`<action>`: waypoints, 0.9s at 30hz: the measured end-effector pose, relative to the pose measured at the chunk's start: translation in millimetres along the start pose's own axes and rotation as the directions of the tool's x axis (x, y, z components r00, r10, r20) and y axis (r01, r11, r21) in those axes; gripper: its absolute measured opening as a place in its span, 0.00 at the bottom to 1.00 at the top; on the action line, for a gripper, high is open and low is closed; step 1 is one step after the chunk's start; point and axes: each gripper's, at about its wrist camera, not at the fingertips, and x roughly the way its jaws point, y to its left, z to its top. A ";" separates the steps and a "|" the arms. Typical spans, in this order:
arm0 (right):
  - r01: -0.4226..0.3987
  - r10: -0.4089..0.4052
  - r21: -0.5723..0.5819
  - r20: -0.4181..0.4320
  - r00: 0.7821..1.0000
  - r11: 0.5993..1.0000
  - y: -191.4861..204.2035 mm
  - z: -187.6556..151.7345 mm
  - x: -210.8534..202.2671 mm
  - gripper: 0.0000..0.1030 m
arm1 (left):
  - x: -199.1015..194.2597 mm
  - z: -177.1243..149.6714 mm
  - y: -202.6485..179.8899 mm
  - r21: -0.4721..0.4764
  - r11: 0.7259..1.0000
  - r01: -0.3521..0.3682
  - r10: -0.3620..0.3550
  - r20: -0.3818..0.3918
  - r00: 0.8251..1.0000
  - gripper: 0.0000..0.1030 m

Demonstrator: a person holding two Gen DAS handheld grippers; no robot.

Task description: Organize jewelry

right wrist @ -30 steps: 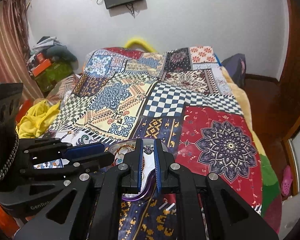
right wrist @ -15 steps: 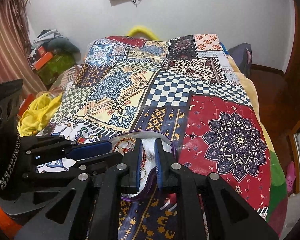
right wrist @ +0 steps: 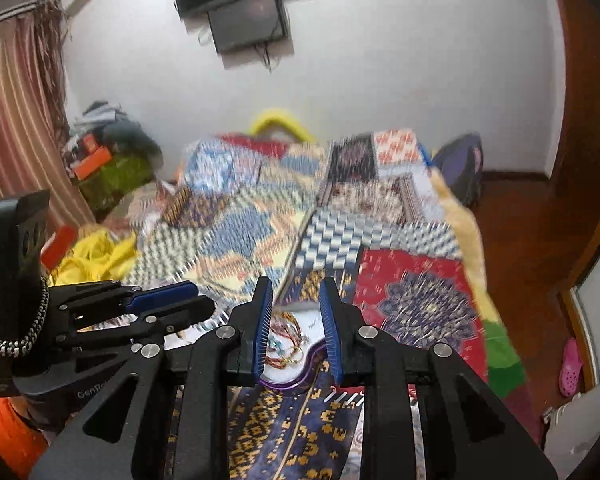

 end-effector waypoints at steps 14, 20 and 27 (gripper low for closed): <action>0.103 -0.060 -0.073 0.442 0.895 0.992 72.9 -4.6 -175.9 0.59 | -194.2 -12.9 -56.6 0.050 0.986 -0.160 0.121 0.448 0.886 0.57; 0.151 -0.119 -0.018 0.530 0.839 0.988 85.7 -23.4 -205.3 0.93 | -232.3 -35.7 -62.8 0.001 0.981 -0.194 0.165 0.526 0.834 0.98; 0.231 -0.186 -0.022 0.522 0.833 0.973 97.7 -29.9 -199.7 1.00 | -250.5 -47.4 -67.3 -0.005 0.978 -0.209 0.177 0.557 0.812 0.98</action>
